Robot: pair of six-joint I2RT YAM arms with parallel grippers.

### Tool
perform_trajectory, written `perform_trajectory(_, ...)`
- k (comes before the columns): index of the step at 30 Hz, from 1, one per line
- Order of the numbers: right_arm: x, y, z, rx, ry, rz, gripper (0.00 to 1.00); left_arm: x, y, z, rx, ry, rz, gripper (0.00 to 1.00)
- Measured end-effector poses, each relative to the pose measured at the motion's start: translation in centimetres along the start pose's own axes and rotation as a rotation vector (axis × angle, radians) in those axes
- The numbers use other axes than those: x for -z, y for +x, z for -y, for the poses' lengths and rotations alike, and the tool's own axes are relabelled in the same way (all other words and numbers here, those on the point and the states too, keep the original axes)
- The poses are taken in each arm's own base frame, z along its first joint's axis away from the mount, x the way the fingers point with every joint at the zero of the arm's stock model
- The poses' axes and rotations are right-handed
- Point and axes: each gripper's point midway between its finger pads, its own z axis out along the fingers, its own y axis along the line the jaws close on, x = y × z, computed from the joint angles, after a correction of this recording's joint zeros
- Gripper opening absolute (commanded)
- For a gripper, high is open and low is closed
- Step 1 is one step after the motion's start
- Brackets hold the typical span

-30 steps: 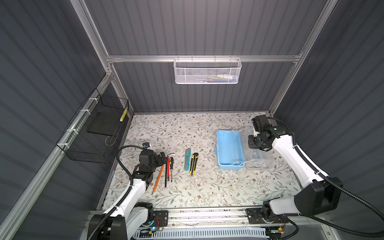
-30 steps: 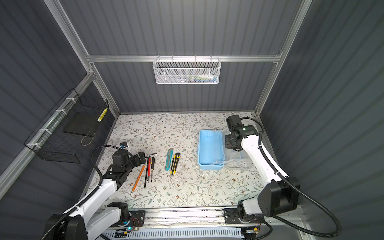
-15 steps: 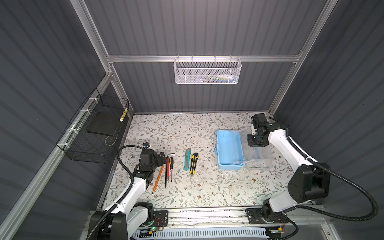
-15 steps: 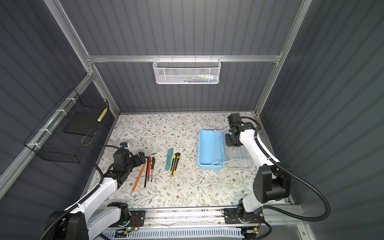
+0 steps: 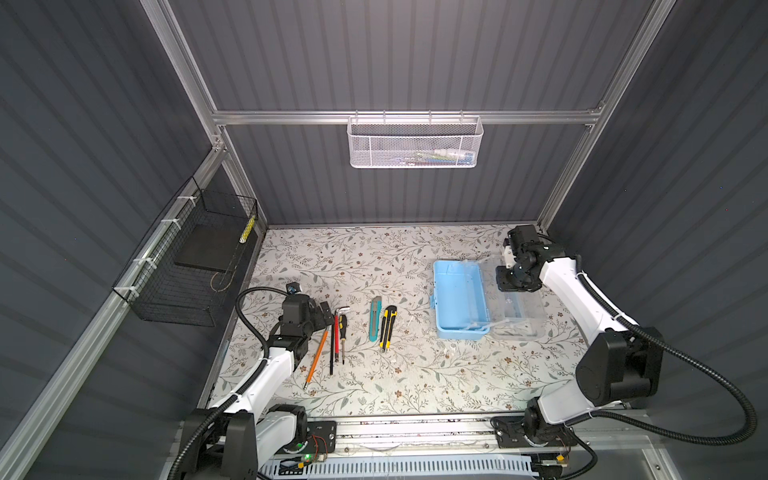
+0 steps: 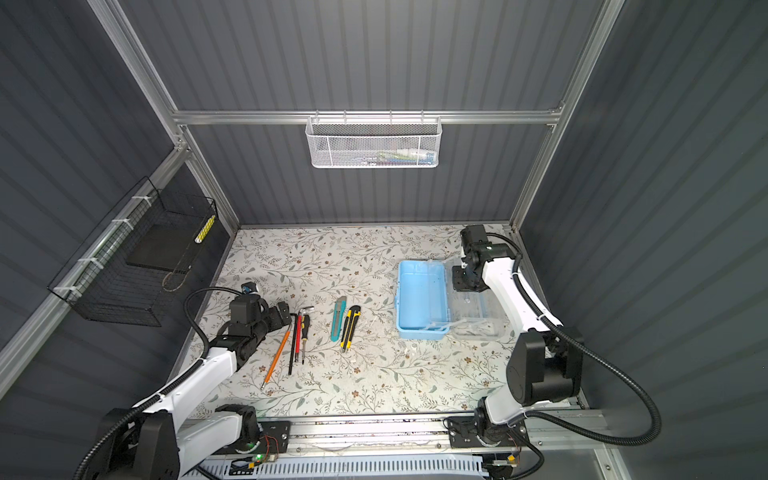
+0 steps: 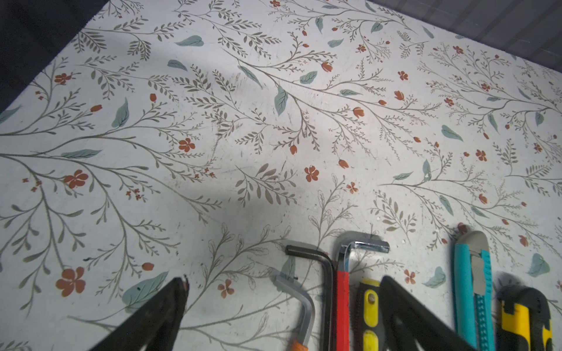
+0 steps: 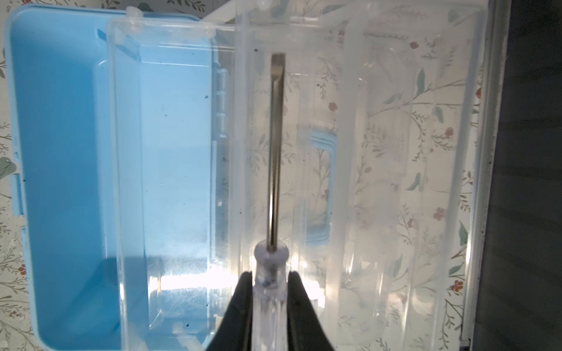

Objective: Pack the tool kit
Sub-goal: 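Lower the screwdriver into the box, open the right gripper and withdraw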

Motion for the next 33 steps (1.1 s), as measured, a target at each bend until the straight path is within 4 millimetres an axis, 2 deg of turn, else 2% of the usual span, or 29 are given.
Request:
perform_trajectory(7, -0.2, 0.1, -0.1, -0.008, -0.007, 0.001, 0.15, -0.1, 0.0, 0.2, -0.002, 0.008, -0.008, 0.99)
perform_trajectory(11, -1.0, 0.7, 0.2, -0.012, 0.012, -0.013, 0.17, -0.1, 0.1, 0.4, -0.002, 0.020, -0.011, 0.99)
perform_trajectory(15, -1.2, 0.8, 0.7, -0.023, 0.044, -0.014, 0.34, -0.3, 0.3, 0.6, -0.008, 0.031, -0.024, 0.99)
perform_trajectory(18, -1.1, 0.7, 0.7, -0.030, 0.052, -0.007, 0.43, -0.4, 0.5, 0.8, -0.011, 0.039, -0.031, 0.99)
perform_trajectory(21, -0.3, 0.5, 0.5, -0.028, 0.054, 0.019, 0.49, -0.4, 0.5, 0.9, -0.012, 0.045, -0.033, 0.99)
perform_trajectory(26, 2.7, -0.5, 0.3, -0.044, 0.062, 0.095, 0.57, -0.4, 0.5, 1.1, -0.017, 0.057, -0.034, 0.99)
perform_trajectory(29, 5.4, -0.8, -2.1, -0.048, -0.004, 0.168, 0.64, -0.4, 0.6, 1.3, -0.023, 0.068, -0.038, 0.99)
perform_trajectory(33, 9.8, 0.4, -8.7, 0.003, -0.172, 0.278, 0.63, -0.5, 0.7, 1.5, -0.033, 0.081, -0.047, 0.99)
